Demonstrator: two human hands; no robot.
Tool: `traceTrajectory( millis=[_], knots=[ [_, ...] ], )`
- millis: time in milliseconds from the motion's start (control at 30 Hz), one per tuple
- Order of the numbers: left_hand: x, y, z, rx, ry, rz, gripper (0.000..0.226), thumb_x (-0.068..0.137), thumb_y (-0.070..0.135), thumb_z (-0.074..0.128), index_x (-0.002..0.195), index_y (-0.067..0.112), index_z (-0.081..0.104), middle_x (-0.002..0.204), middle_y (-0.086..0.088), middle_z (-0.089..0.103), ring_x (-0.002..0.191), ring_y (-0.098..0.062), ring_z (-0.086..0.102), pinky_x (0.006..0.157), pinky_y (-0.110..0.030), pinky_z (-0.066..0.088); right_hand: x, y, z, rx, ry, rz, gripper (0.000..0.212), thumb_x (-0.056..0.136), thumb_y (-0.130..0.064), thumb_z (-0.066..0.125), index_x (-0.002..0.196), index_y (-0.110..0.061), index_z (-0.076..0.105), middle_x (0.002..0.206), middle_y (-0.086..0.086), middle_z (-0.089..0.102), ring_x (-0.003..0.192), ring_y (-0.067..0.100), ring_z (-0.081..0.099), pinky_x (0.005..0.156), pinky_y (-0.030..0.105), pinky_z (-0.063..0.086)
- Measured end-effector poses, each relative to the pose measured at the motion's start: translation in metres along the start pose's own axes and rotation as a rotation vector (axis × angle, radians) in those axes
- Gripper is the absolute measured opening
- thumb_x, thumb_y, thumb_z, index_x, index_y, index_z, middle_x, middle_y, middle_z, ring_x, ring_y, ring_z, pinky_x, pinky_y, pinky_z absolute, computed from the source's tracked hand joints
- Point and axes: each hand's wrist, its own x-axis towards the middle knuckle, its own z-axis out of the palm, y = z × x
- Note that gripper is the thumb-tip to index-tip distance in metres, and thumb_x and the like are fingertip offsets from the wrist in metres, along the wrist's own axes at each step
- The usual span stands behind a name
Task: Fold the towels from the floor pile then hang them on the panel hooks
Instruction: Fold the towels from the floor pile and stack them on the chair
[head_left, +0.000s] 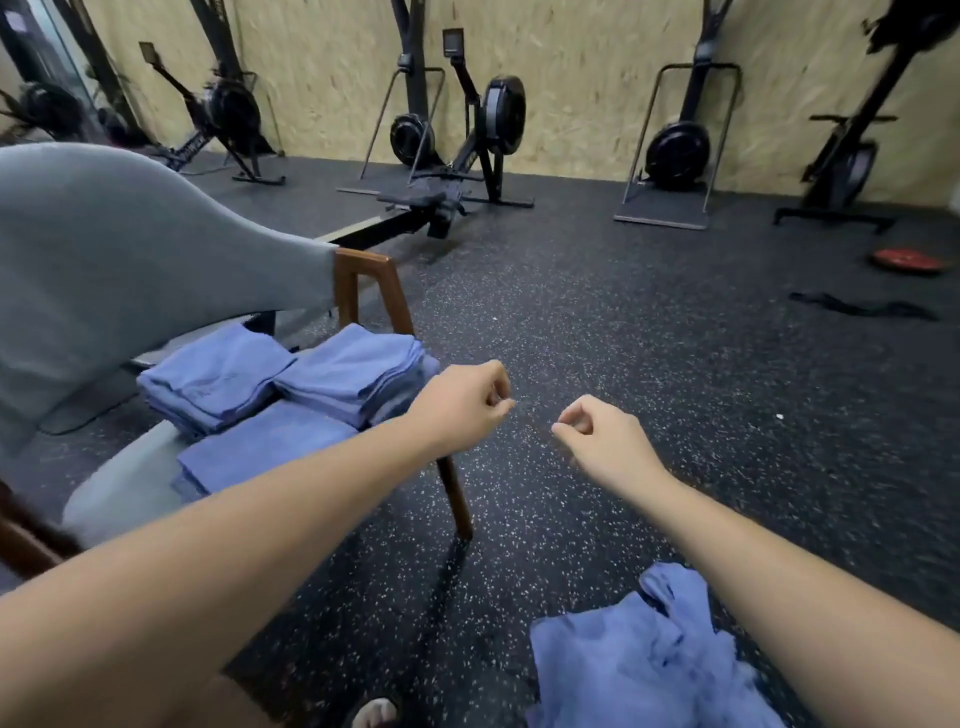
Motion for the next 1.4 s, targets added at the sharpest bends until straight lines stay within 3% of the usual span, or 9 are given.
traceTrajectory(
  millis=[267,467,633,733,833,967,1167,1267,1400],
  knots=[
    [-0.033,0.088,0.161,-0.078,-0.364,0.08,0.012,0.099,0.029,0.065,0.108,0.02,0.064,0.099,0.001,0.074,0.094,-0.022,0.066,0.078,-0.036,0.053,-0.076,0.155,0.01,0.051,-0.001,0.297,0.008,0.093,-0.033,0.073,0.086,-0.029,0.07,0.079,-0.006,0.074,0.079,0.014,0.071,0.075,0.033,0.051],
    [-0.092,0.106,0.277,-0.183,-0.51,-0.084,0.014,0.092,0.028,0.067,0.102,0.019,0.068,0.1,-0.004,0.077,0.097,-0.026,0.069,0.078,-0.036,0.054,-0.145,0.241,0.059,0.055,-0.094,0.444,0.008,0.09,-0.016,0.073,0.089,-0.024,0.07,0.074,-0.001,0.071,0.07,0.019,0.065,0.069,0.032,0.05],
    [-0.156,0.089,0.354,-0.175,-0.618,-0.228,0.026,0.09,0.027,0.07,0.112,0.015,0.064,0.104,-0.01,0.075,0.103,-0.029,0.068,0.075,-0.033,0.048,-0.196,0.281,0.101,-0.014,-0.188,0.505,0.015,0.084,-0.018,0.073,0.099,-0.022,0.073,0.079,-0.001,0.073,0.086,0.022,0.069,0.072,0.031,0.049],
    [-0.195,0.073,0.387,-0.159,-0.621,-0.324,0.049,0.082,0.029,0.081,0.117,0.013,0.051,0.117,-0.017,0.062,0.108,-0.038,0.064,0.084,-0.044,0.051,-0.22,0.294,0.121,-0.085,-0.25,0.505,0.023,0.083,-0.023,0.074,0.106,-0.021,0.072,0.091,0.004,0.076,0.099,0.029,0.071,0.082,0.037,0.054],
    [-0.229,0.071,0.403,-0.136,-0.556,-0.472,0.066,0.077,0.035,0.088,0.119,0.015,0.041,0.127,-0.016,0.05,0.111,-0.042,0.06,0.088,-0.049,0.051,-0.235,0.303,0.14,-0.14,-0.275,0.49,0.026,0.086,-0.031,0.077,0.106,-0.017,0.066,0.099,0.007,0.075,0.102,0.033,0.07,0.084,0.041,0.056],
    [-0.251,0.072,0.412,-0.209,-0.462,-0.674,0.06,0.082,0.036,0.085,0.118,0.022,0.039,0.126,-0.008,0.048,0.108,-0.039,0.06,0.083,-0.043,0.047,-0.251,0.306,0.162,-0.182,-0.284,0.555,0.03,0.092,-0.04,0.075,0.109,-0.019,0.061,0.107,0.004,0.072,0.105,0.03,0.067,0.079,0.036,0.051],
    [-0.25,0.062,0.41,-0.317,-0.383,-0.607,0.028,0.091,0.017,0.075,0.107,0.017,0.053,0.095,-0.003,0.064,0.09,-0.028,0.062,0.073,-0.034,0.04,-0.26,0.295,0.185,0.059,-0.158,0.65,0.032,0.086,-0.034,0.082,0.109,-0.021,0.064,0.096,0.001,0.076,0.102,0.026,0.071,0.084,0.036,0.056],
    [-0.229,0.065,0.393,-0.345,-0.407,-0.545,0.021,0.09,0.017,0.076,0.106,0.015,0.062,0.089,0.0,0.067,0.091,-0.028,0.066,0.073,-0.03,0.039,-0.254,0.284,0.181,0.134,-0.127,0.621,0.044,0.086,-0.044,0.082,0.118,-0.022,0.062,0.093,-0.005,0.077,0.1,0.021,0.07,0.088,0.038,0.056],
    [-0.18,0.07,0.357,-0.525,-0.447,-0.6,0.038,0.07,0.034,0.086,0.098,0.02,0.064,0.094,-0.006,0.076,0.084,-0.027,0.072,0.079,-0.038,0.06,-0.235,0.263,0.157,0.187,-0.117,0.504,0.041,0.095,-0.044,0.069,0.129,-0.024,0.059,0.089,-0.008,0.072,0.101,0.021,0.068,0.09,0.038,0.054]
  ],
)
